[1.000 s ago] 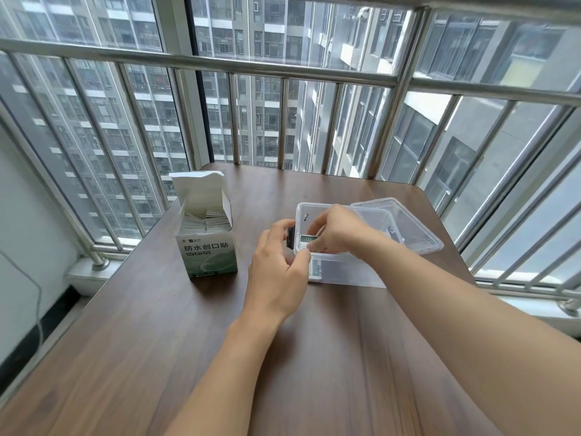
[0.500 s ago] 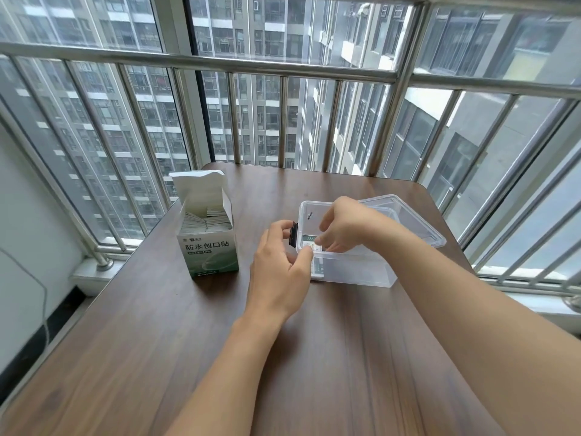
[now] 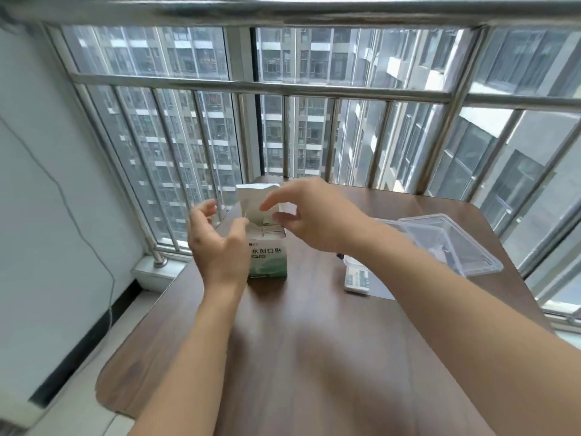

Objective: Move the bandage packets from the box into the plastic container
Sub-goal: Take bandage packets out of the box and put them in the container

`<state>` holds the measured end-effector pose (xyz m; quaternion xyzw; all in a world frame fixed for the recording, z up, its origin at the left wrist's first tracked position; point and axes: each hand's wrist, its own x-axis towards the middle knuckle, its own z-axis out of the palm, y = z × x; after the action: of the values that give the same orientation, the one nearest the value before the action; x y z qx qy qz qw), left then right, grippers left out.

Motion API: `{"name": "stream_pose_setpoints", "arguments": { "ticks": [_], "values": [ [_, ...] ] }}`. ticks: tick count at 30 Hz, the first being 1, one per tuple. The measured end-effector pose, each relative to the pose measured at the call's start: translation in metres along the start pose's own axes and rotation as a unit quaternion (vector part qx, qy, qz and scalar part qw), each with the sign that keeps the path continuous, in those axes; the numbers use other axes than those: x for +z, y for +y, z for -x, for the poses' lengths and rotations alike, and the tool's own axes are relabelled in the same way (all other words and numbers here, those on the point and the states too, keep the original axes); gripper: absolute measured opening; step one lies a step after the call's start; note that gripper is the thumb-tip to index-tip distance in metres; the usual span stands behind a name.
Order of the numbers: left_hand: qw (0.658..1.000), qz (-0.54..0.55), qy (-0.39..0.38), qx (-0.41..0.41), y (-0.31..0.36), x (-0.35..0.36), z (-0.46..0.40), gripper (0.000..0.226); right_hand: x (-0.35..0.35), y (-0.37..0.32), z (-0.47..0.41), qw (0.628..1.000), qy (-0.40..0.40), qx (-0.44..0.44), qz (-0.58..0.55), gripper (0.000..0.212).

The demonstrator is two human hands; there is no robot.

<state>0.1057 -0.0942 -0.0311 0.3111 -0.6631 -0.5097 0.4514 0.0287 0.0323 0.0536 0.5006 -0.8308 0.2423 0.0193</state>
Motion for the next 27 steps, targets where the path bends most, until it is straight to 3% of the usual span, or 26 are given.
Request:
{"name": "stream_pose_setpoints", "arguments": {
  "ticks": [3,6,10,18,27],
  "values": [
    [0.992,0.035,-0.103,-0.066,-0.02,0.0,-0.006,0.049,0.009,-0.005,-0.022,0.993,-0.029,0.007,0.113,0.024],
    [0.987,0.019,-0.16,-0.022,-0.027,0.004,0.002,0.047,0.013,-0.016,-0.032,0.976,-0.057,0.031,0.206,0.012],
    [0.992,0.027,-0.118,-0.023,-0.032,0.013,0.005,0.042,0.018,-0.022,-0.034,0.964,-0.057,0.087,0.245,0.039],
    [0.995,0.05,-0.083,-0.021,-0.038,0.017,0.006,0.046,0.03,-0.011,-0.047,0.961,0.011,0.164,0.221,0.02],
    [0.996,0.034,-0.076,-0.007,-0.044,0.02,0.005,0.046,0.032,0.003,-0.054,0.965,-0.032,0.161,0.204,0.021]
  ]
}}
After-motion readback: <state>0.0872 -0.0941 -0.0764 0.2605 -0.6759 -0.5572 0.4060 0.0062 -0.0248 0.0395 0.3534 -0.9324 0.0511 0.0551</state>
